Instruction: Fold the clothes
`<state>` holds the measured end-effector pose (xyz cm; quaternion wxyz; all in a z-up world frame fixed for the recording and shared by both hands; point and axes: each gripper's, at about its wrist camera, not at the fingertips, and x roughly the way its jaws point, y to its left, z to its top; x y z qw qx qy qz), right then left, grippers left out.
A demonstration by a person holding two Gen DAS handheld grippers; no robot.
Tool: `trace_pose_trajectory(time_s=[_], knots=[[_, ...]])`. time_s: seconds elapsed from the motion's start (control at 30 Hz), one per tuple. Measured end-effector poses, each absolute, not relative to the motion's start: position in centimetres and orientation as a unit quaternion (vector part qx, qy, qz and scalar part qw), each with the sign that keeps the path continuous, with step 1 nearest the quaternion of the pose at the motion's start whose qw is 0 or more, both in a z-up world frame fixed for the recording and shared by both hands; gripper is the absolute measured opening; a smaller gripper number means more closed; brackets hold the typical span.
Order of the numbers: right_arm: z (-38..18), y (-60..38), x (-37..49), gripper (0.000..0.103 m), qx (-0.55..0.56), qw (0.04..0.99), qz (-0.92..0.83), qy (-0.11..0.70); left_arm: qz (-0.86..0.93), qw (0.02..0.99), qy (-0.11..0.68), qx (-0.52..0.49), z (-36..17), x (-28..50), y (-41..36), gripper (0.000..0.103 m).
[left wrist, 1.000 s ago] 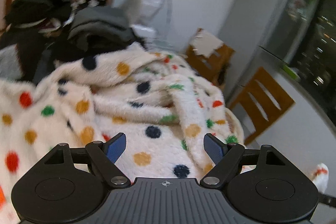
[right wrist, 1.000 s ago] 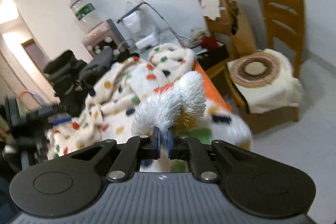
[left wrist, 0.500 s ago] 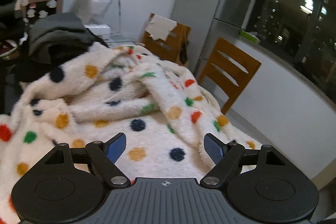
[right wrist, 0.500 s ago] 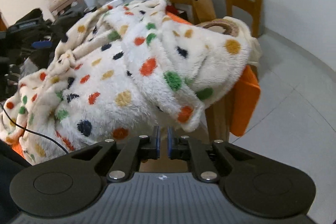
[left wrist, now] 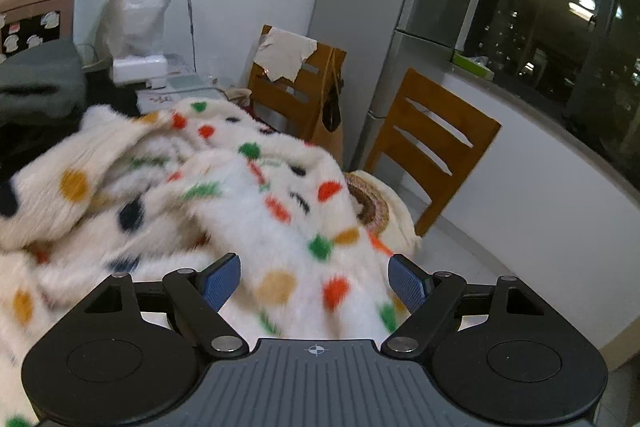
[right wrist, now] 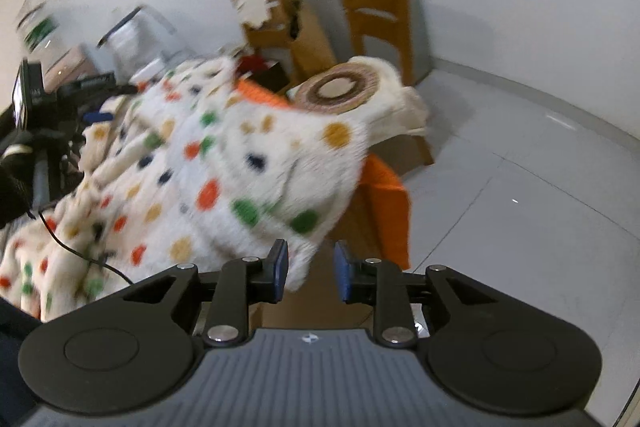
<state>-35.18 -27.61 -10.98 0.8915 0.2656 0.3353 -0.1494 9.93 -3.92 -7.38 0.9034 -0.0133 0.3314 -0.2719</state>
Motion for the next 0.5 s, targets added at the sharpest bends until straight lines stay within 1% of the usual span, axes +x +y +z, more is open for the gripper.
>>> trace_pose_trajectory(time_s=[0.1, 0.23, 0.5], knots=[[-10.8, -29.9, -35.8, 0.031, 0.289, 0.883, -0.181, 0.323, -0.265, 0.905, 0.333, -0.006, -7.9, 12.1, -6.1, 0.082], [-10.8, -32.4, -36.7, 0.035, 0.323, 0.868, -0.219, 0.308, -0.247, 0.907, 0.342, -0.002, -9.2, 15.0, -8.4, 0.082], [-11.1, -34.3, -37.5, 0.036, 0.365, 0.846, -0.258, 0.289, -0.199, 0.912, 0.357, 0.031, -12.0, 20.6, -12.1, 0.082]])
